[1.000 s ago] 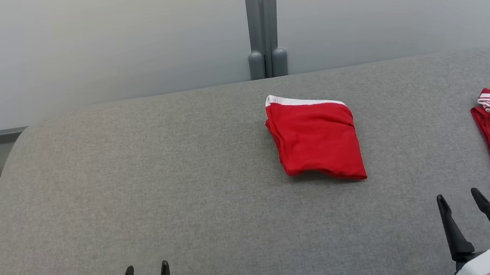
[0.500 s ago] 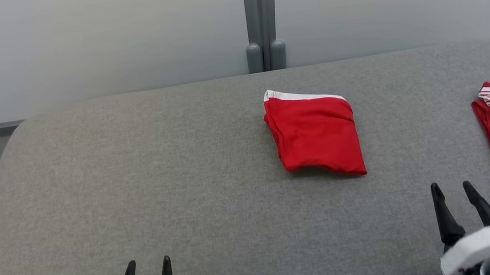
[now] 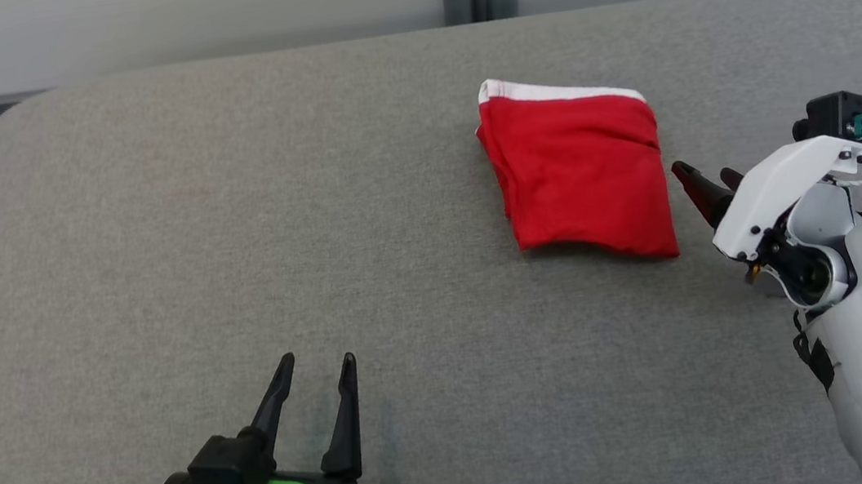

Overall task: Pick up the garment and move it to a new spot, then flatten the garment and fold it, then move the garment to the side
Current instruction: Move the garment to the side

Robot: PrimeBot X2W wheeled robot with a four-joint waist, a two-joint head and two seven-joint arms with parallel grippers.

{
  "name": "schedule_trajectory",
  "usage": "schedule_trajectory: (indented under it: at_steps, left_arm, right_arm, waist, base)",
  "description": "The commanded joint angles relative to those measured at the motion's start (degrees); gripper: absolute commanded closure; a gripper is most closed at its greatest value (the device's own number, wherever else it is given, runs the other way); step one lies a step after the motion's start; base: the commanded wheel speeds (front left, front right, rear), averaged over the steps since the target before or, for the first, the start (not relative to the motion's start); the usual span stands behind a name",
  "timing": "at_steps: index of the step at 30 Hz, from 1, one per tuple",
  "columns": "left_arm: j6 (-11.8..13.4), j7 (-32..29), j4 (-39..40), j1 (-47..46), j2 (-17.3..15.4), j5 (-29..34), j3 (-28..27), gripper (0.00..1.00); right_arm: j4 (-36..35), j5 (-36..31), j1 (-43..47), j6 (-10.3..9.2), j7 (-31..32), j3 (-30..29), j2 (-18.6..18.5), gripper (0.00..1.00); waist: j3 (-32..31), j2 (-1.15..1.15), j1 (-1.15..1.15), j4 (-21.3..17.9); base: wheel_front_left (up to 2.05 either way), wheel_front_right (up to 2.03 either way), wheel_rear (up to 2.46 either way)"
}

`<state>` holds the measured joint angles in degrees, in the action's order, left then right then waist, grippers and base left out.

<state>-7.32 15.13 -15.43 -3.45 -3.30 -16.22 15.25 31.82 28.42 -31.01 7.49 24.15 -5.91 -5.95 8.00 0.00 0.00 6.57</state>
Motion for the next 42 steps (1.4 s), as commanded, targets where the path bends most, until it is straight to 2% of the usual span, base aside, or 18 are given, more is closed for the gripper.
schedule_trajectory:
  at_steps: [1, 8, 9, 10, 13, 16, 23, 27, 31, 35, 38, 42]
  left_arm:
    - [-0.2, 0.0, -0.3, -1.5, -0.2, -0.3, 0.6, 0.0]
    - [-0.2, 0.0, -0.6, -3.2, 0.0, -1.2, 2.2, 0.0]
    - [-0.2, 0.0, -0.6, -3.1, 0.1, -1.2, 2.0, 0.0]
    - [-0.2, 0.0, -0.5, -2.9, 0.1, -1.2, 1.6, 0.0]
    - [-0.2, 0.0, 0.0, -2.2, 0.1, -0.9, -0.1, 0.0]
    - [-0.2, 0.0, 0.8, -1.5, -0.1, -0.3, -1.1, 0.0]
    - [-0.2, 0.0, 2.5, -3.6, -2.6, -0.2, -1.5, 0.0]
    - [-0.2, 0.0, 2.9, -5.6, -4.0, -0.3, 0.4, 0.0]
    - [-0.2, 0.0, 3.1, -7.2, -4.3, -0.6, 1.5, 0.0]
    - [-0.2, 0.0, 3.4, -7.3, -4.7, -1.1, 2.1, 0.0]
    - [-0.2, 0.0, 2.8, -6.8, -5.3, -1.3, 1.7, 0.0]
    - [-0.2, -0.1, 2.8, -6.9, -6.0, -1.5, 0.5, 0.0]
  right_arm:
    - [2.1, -1.7, -1.8, 0.0, 0.2, -0.8, 0.0, 0.0]
    - [13.4, -4.9, -7.6, -0.01, -1.5, -6.0, 1.2, 0.0]
    - [14.1, -4.2, -8.0, -0.01, -1.7, -6.2, 1.3, 0.64]
    - [14.8, -3.3, -8.5, -0.01, -2.5, -6.9, 1.4, 1.0]
    - [15.0, -0.6, -9.6, 0.0, -4.6, -7.6, 2.1, 1.0]
    - [13.0, 1.7, -9.9, 0.0, -4.5, -5.1, 1.5, 1.0]
    - [8.5, 1.7, -11.1, -0.02, -2.9, -3.2, -4.0, 1.0]
    - [6.7, -1.3, -13.0, -0.02, -1.1, -3.9, -7.7, 1.0]
    - [4.8, -4.7, -16.6, -0.01, 2.9, -6.3, -11.2, 1.0]
    - [2.7, -7.9, -18.7, -0.01, 8.6, -9.3, -14.7, 1.0]
    - [1.9, -12.2, -19.3, -0.02, 12.1, -12.0, -17.2, 1.0]
    - [0.9, -20.4, -19.9, -0.03, 12.8, -15.7, -19.6, 1.0]
  waist:
    - [5.5, 0.0, 0.0, 4.6]
    - [7.5, 0.0, 0.0, 8.1]
    - [7.5, 0.0, 0.0, 8.2]
    - [7.5, 0.0, 0.0, 8.0]
    - [7.5, 0.0, 0.0, 6.1]
    - [8.1, 0.0, 0.0, 0.6]
    - [11.7, 0.0, 0.0, -12.0]
    - [13.9, 0.0, 0.0, -15.8]
    - [16.0, 0.0, 0.0, -16.6]
    - [17.6, 0.0, 0.0, -15.7]
    - [18.4, 0.0, 0.0, -14.8]
    - [19.3, 0.0, 0.0, -13.6]
  base:
    - [0.0, 0.0, 0.0]
    - [0.0, 0.0, 0.0]
    - [0.0, 0.0, 0.0]
    - [0.0, 0.0, 0.0]
    - [0.0, 0.0, 0.0]
    - [0.0, 0.0, 0.0]
    - [0.0, 0.0, 0.0]
    - [0.0, 0.0, 0.0]
    - [0.0, 0.0, 0.0]
    - [0.0, 0.0, 0.0]
    - [0.0, 0.0, 0.0]
    - [0.0, 0.0, 0.0]
